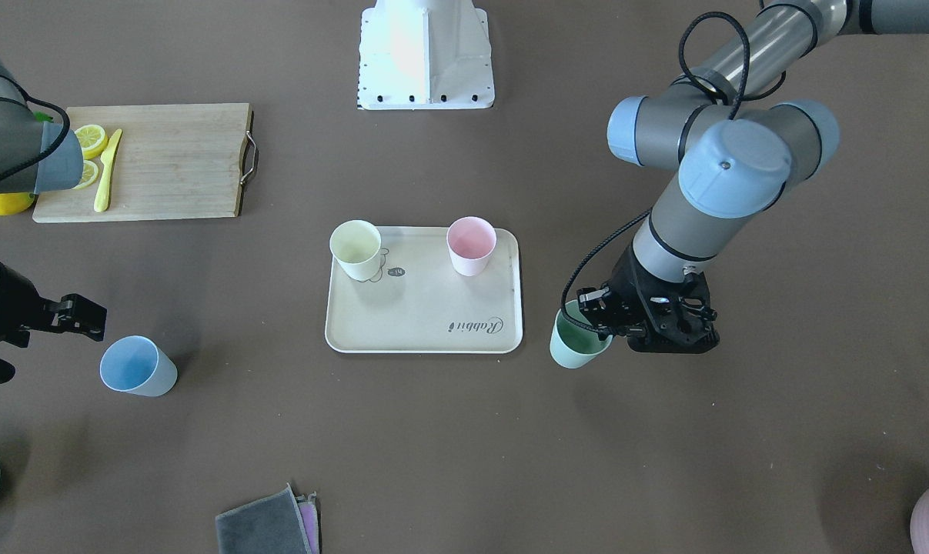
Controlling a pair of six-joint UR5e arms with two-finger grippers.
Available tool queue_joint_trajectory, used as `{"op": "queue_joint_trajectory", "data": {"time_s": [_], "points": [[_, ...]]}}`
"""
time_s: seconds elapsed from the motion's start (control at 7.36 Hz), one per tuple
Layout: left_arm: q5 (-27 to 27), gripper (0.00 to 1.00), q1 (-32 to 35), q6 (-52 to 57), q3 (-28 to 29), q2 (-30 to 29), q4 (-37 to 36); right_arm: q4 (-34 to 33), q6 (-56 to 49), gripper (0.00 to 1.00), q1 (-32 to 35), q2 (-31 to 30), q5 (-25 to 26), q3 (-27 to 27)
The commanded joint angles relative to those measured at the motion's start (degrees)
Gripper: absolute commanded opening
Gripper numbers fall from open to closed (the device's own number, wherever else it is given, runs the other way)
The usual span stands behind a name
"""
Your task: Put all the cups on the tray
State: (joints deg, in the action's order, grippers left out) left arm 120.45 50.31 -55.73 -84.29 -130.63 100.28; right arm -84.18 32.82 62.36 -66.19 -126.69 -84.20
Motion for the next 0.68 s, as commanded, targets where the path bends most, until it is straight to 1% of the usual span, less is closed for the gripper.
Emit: {"op": "queue_joint_trajectory", "data": {"time_s": [0.0, 0.14, 0.41, 0.54], "points": [[-0.13, 0.00, -0.22, -0.08, 0.01, 0.02, 0.00, 0.42, 2.07, 1.00, -0.92, 1.50, 0.21, 1.84], [-0.13, 0.00, -0.22, -0.16, -0.17, 0.02, 0.00, 1.29, 2.08, 1.00, -1.36, 1.50, 1.00, 2.36], [-0.13, 0.00, -0.22, -0.08, -0.43, 0.11, 0.00, 7.33, 5.57, 0.99, -3.29, 1.50, 1.53, 5.35], [-0.22, 0.00, -0.22, -0.08, -0.43, 0.11, 0.00, 7.71, 6.29, 0.94, -4.17, 1.33, 1.53, 5.36]]}}
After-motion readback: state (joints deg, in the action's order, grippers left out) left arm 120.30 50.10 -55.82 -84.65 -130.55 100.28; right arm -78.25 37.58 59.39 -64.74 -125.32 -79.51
